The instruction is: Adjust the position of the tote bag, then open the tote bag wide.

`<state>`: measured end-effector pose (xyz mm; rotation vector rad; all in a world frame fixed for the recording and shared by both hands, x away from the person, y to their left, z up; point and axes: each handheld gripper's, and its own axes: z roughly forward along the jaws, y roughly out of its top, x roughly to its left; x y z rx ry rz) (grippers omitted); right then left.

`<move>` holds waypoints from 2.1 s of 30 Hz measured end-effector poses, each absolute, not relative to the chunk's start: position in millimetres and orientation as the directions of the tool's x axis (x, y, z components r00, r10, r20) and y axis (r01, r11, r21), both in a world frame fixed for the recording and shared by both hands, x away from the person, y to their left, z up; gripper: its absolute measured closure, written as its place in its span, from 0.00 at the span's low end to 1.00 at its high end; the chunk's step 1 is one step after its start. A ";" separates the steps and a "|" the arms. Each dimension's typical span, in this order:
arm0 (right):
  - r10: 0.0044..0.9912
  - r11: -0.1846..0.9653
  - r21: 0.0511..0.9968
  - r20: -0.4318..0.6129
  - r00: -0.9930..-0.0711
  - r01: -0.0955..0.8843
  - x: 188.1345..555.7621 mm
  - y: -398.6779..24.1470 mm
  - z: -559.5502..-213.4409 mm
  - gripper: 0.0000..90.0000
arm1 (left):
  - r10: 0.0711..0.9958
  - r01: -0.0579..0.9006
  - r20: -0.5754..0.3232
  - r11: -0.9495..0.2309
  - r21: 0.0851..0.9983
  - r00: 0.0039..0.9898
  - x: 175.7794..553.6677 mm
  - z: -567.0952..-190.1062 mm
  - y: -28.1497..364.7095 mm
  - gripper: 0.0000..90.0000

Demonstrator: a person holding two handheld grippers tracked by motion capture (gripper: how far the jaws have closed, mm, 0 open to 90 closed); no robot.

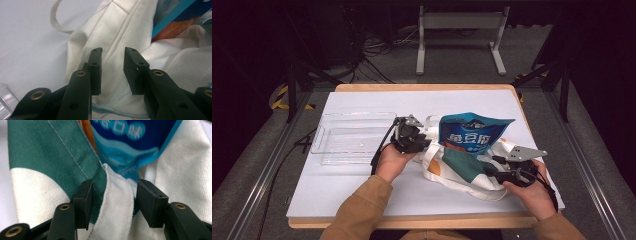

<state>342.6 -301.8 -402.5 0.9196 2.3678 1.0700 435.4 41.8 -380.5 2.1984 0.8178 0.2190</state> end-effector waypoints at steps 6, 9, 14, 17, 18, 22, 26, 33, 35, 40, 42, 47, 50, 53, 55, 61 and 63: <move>0.690 0.537 0.729 -0.090 -0.718 0.425 346.8 -296.0 -412.5 0.55 | 0.622 0.502 -0.109 -0.502 0.705 0.776 437.3 -385.4 39.7 0.75; 0.668 0.590 0.690 -0.128 -0.733 0.418 351.9 -289.4 -421.4 0.54 | 0.622 0.502 -0.103 -0.510 0.698 0.776 436.8 -387.4 38.3 0.75; 0.666 0.579 0.701 -0.114 -0.737 0.416 352.9 -291.3 -422.9 0.54 | 0.615 0.495 -0.119 -0.489 0.718 0.779 435.3 -386.6 42.6 0.74; 0.673 0.544 0.724 -0.075 -0.736 0.423 351.4 -294.0 -417.2 0.48 | 0.605 0.482 -0.128 -0.470 0.740 0.786 433.4 -380.7 48.1 0.69; 0.677 0.526 0.740 -0.065 -0.733 0.420 350.6 -295.2 -414.2 0.45 | 0.599 0.480 -0.137 -0.462 0.746 0.789 433.1 -378.4 50.2 0.67; 0.685 0.480 0.780 -0.048 -0.727 0.401 347.4 -299.2 -403.2 0.38 | 0.583 0.466 -0.151 -0.439 0.768 0.799 431.4 -371.2 55.1 0.60; 0.669 0.422 0.824 -0.001 -0.743 0.379 341.4 -304.3 -385.4 0.41 | 0.583 0.466 -0.168 -0.409 0.784 0.795 429.3 -362.2 60.2 0.41; 0.638 0.363 0.875 0.018 -0.769 0.321 330.9 -308.5 -362.2 0.44 | 0.505 0.403 -0.202 -0.328 0.855 0.839 424.0 -342.2 74.7 0.31; 0.630 0.354 0.884 0.016 -0.777 0.306 329.3 -310.6 -357.2 0.45 | 0.445 0.374 -0.210 -0.321 0.870 0.871 424.6 -336.3 76.7 0.30; 0.632 0.320 0.901 0.027 -0.775 0.293 327.6 -318.6 -349.0 0.45 | 0.356 0.314 -0.202 -0.293 0.903 0.912 422.9 -318.4 77.5 0.28; 0.631 0.312 0.905 0.031 -0.775 0.290 326.8 -320.7 -346.4 0.45 | 0.344 0.289 -0.182 -0.291 0.912 0.921 420.9 -311.2 74.3 0.27; 0.630 0.300 0.910 0.035 -0.776 0.285 325.2 -323.4 -342.9 0.44 | 0.335 0.254 -0.146 -0.304 0.918 0.931 420.1 -300.1 64.1 0.26; 0.631 0.293 0.913 0.039 -0.775 0.284 324.6 -325.2 -341.9 0.44 | 0.344 0.244 -0.134 -0.297 0.923 0.929 420.2 -295.3 54.4 0.25; 0.635 0.288 0.915 0.038 -0.771 0.282 323.9 -327.9 -340.4 0.44 | 0.334 0.236 -0.131 -0.297 0.925 0.934 423.8 -293.6 43.7 0.24; 0.636 0.281 0.918 0.040 -0.771 0.279 323.3 -329.7 -339.3 0.44 | 0.337 0.238 -0.130 -0.301 0.923 0.932 426.8 -294.2 36.3 0.23; 0.634 0.271 0.921 0.048 -0.772 0.279 322.1 -332.8 -338.8 0.44 | 0.288 0.252 -0.174 -0.260 0.932 0.942 435.0 -301.5 23.2 0.24; 0.634 0.270 0.921 0.049 -0.772 0.280 322.1 -333.1 -338.9 0.44 | 0.285 0.249 -0.174 -0.254 0.935 0.943 435.3 -303.2 20.9 0.24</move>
